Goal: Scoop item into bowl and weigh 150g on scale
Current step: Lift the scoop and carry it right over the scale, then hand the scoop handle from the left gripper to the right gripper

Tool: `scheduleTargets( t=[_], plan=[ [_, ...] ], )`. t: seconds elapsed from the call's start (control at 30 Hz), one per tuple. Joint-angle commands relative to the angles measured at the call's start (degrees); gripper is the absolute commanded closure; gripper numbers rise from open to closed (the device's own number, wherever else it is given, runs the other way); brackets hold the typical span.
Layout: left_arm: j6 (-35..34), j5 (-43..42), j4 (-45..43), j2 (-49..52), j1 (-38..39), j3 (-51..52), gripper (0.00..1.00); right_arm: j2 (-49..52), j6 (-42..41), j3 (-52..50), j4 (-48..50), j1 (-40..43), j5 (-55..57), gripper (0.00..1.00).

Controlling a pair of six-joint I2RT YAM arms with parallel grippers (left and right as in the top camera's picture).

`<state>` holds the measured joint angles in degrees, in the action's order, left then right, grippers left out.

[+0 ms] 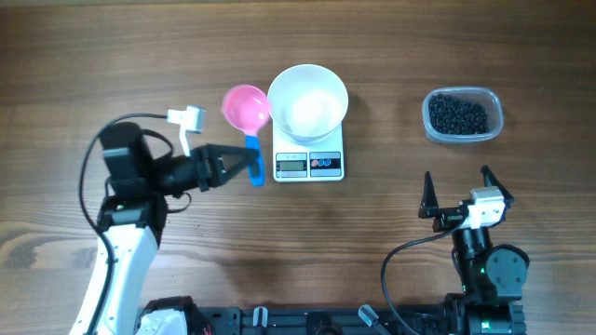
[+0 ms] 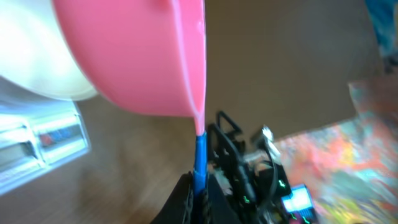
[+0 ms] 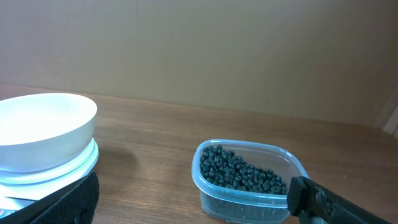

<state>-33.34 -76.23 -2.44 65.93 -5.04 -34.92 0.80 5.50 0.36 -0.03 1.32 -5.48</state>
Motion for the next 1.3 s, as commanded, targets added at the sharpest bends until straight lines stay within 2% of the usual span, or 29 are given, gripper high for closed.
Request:
scheduleTargets(
  t=[0.0,0.2,0.37,0.4,0.43,0.5,0.57,0.63,0.67,0.87,1.0,1.13,1.27],
  plan=[
    [-6.67,1.27,0.5,-0.79,5.31,0.33,0.96,-0.26,0.5,-0.07,0.15,0.13,0.79,0.0],
    [-9.99,12.24,0.02,-0.94,8.87,0.33,0.96,-0.26,0.48,-0.07,0.15,0.13,0.79,0.0],
    [-13.14,18.58,-9.46,-2.27,14.4,0.33,0.96,-0.26,-0.7,-0.07,1.55,0.13,-1.31,0.0],
    [-14.27,19.76,-10.54,-2.67,15.19,0.33,0.96,-0.26,-4.61,-0.07,2.19,0.13,-6.12,0.0],
    [-15.76,21.38,-12.48,-3.3,16.39,0.33,0.96,-0.26,-13.33,-0.07,2.16,0.13,-15.3,0.0],
    [-17.18,22.69,-15.32,-4.0,17.81,0.33,0.96,-0.26,-25.24,-0.07,2.95,0.13,-23.93,0.0],
    [-20.2,25.29,-18.95,-4.94,19.65,0.33,0.96,-0.26,-39.34,-0.07,4.96,0.13,-26.64,0.0],
    [-23.5,29.46,-22.08,-5.99,22.08,0.33,0.96,-0.26,-59.04,-0.07,6.47,0.13,-24.09,0.0],
    [-24.06,31.12,-23.41,-6.38,23.3,0.33,0.96,-0.26,-64.48,-0.07,7.85,0.15,-22.45,0.0],
    [-24.13,45.94,-25.86,-6.58,32.0,0.33,0.96,-0.26,-82.36,-0.07,23.21,0.13,-27.74,0.0],
    [-24.15,53.99,-26.36,-6.58,37.0,0.33,0.96,-0.26,-92.65,-0.07,24.83,0.13,-30.32,0.0],
    [-24.2,58.64,-30.53,-6.56,43.23,0.33,0.96,-0.26,-103.34,-0.04,28.57,0.13,-34.12,0.0],
    [-26.32,64.35,-31.93,-6.36,49.09,0.33,0.96,-0.26,-109.28,-0.07,33.07,0.13,-36.5,0.08]
  ],
)
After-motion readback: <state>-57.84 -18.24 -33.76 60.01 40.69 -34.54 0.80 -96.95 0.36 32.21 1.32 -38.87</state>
